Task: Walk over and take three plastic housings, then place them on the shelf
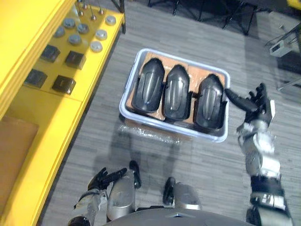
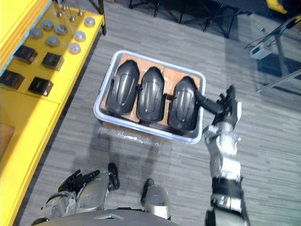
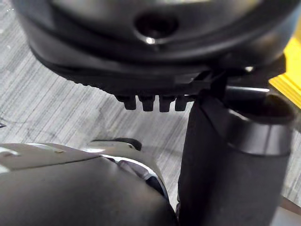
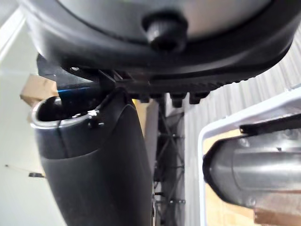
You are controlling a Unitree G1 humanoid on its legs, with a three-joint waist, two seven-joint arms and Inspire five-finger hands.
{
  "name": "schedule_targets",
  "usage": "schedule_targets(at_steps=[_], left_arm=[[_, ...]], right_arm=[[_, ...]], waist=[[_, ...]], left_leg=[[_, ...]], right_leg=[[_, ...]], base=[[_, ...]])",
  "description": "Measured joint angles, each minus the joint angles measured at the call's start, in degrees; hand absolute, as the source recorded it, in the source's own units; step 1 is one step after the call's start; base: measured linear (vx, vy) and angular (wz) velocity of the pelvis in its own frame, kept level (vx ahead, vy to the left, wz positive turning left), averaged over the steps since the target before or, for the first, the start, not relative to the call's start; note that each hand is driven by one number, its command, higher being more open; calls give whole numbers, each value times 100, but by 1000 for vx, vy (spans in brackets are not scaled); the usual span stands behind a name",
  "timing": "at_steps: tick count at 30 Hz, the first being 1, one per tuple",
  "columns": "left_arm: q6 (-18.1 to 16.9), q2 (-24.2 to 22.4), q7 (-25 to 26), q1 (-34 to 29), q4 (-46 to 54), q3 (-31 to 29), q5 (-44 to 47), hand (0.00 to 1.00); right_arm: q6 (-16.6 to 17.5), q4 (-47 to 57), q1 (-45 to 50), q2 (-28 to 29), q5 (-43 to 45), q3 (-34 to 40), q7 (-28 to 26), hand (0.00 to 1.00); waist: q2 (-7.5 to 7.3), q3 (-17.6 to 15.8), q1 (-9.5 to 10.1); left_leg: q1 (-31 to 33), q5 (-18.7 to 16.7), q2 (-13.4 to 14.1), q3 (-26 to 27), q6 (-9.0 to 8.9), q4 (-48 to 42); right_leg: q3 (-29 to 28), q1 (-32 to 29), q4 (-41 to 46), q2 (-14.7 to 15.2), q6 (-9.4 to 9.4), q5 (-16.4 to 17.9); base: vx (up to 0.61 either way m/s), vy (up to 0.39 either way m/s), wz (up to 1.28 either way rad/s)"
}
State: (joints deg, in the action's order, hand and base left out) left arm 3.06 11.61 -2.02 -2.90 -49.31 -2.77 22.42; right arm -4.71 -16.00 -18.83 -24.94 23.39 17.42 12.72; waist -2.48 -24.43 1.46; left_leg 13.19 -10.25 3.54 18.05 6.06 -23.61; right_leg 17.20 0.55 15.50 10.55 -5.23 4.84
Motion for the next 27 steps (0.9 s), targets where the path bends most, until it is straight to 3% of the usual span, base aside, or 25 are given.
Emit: schedule_targets(at_steps=[2,4,9,12,17,23,27], left_arm=[[-51,-18,-10,130,-13,23,7,100],[-55,-13,-69,289,-48,94,145,100],[-66,-17,-61,570,-97,223,283,100],[-60,-36,-75,656,-143,271,410,100],[-55,-42,-119,833,-277,401,495,100],[-84,-52,-178,993,-405,528,640,100],[-135,-107,-187,1030,-404,619,656,100]], right_arm=[[-10,-485,-516,-355,1,-17,55,100],[-38,-1104,-1041,-767,-3,-143,185,100],[-80,-1729,-1446,-1134,-1,-278,515,100],[-180,-1797,-1474,-1282,12,-297,602,100],[-410,-1919,-1480,-1777,-20,-338,513,100],[-724,-2344,-1541,-1781,-181,-583,225,100],[-745,-2727,-1813,-1782,-262,-705,120,100]], waist=[[135,-92,-3],[259,-164,38],[360,-220,44],[450,-258,6],[559,-287,-36],[623,-291,-34],[706,-299,3]], left_leg=[[325,-18,41,-74,22,-292],[711,-140,105,-145,71,-703],[1290,-225,130,-343,47,-1158],[1457,-223,180,-379,-13,-1192],[1664,104,88,-309,-91,-897],[1874,387,78,-307,-31,-716],[1930,458,72,-341,20,-729]], right_leg=[[19,-205,140,5,11,101],[72,-503,485,39,-42,418],[134,-1004,1138,130,-138,1032],[118,-1287,1471,138,-78,1108],[-21,-1793,1762,248,-48,1118],[-25,-2162,1973,270,-16,1127],[8,-2232,2089,320,53,1170]], base=[[-146,-16,12],[-153,-37,11],[-188,-71,18],[-192,-61,3],[-183,-44,-2],[-75,-55,2],[-12,-48,6]])
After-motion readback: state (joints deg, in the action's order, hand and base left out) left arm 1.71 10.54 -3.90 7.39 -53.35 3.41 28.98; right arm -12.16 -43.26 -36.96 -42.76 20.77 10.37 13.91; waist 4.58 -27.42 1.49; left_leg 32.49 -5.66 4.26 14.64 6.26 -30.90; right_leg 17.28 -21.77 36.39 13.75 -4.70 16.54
